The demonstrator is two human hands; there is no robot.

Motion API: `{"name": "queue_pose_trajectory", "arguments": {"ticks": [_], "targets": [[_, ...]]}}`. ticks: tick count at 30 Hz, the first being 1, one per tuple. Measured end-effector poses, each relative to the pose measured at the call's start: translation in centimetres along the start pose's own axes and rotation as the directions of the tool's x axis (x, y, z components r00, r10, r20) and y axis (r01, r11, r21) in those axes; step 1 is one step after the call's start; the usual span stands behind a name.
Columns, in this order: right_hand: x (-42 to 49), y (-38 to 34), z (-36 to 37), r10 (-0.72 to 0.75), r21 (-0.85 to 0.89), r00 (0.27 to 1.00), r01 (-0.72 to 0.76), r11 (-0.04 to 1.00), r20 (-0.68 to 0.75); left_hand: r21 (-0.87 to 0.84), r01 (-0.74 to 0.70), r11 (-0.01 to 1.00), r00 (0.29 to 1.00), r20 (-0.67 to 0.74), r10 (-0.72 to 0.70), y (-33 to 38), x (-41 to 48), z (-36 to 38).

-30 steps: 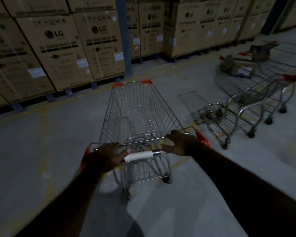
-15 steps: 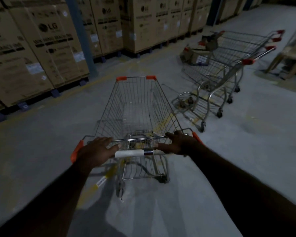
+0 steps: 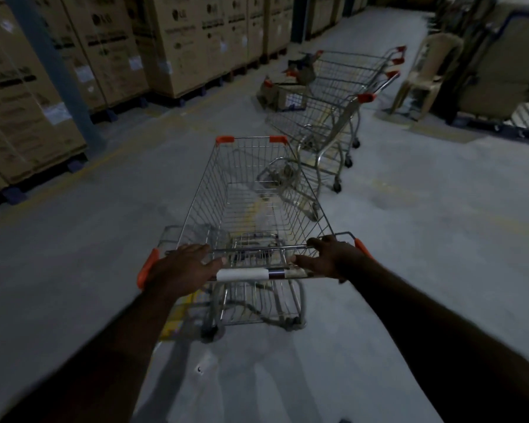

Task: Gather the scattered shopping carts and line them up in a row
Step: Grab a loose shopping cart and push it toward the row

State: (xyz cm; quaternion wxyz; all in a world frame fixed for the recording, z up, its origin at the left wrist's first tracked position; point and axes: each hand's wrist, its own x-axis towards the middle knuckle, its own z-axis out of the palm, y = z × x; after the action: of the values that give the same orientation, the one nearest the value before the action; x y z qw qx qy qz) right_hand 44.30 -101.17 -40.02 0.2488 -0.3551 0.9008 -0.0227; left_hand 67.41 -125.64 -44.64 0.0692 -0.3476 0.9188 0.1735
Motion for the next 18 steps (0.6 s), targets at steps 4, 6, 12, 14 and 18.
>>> {"name": "queue_pose_trajectory", "arguments": {"ticks": [4, 6, 12, 14, 18], "targets": [[-2.0, 3.7, -0.1, 0.069, 0.034, 0.997, -0.068, 0.997, -0.033, 0.087, -0.121, 0.989, 0.993, 0.007, 0.120, 5.5, -0.2, -0.5], [-3.1, 5.5, 0.0, 0.108, 0.040, 0.993, -0.106, 0.994, -0.045, 0.067, -0.168, 0.984, 0.986, 0.033, 0.166, 7.5, 0.5, -0.4], [-5.7, 11.0, 1.0, 0.234, 0.044, 0.967, -0.230, 0.972, -0.105, 0.081, -0.321, 0.944, 0.944, 0.101, 0.313, 13.5, 2.4, 0.6], [-6.6, 12.9, 1.2, 0.266, 0.051, 0.956, -0.261, 0.964, -0.126, 0.083, -0.353, 0.932, 0.932, 0.119, 0.342, 15.4, 3.0, 1.2], [-8.8, 16.3, 1.5, 0.342, 0.041, 0.926, -0.340, 0.939, -0.161, 0.106, -0.403, 0.909, 0.911, 0.146, 0.387, 19.3, 3.9, 2.3]]}}
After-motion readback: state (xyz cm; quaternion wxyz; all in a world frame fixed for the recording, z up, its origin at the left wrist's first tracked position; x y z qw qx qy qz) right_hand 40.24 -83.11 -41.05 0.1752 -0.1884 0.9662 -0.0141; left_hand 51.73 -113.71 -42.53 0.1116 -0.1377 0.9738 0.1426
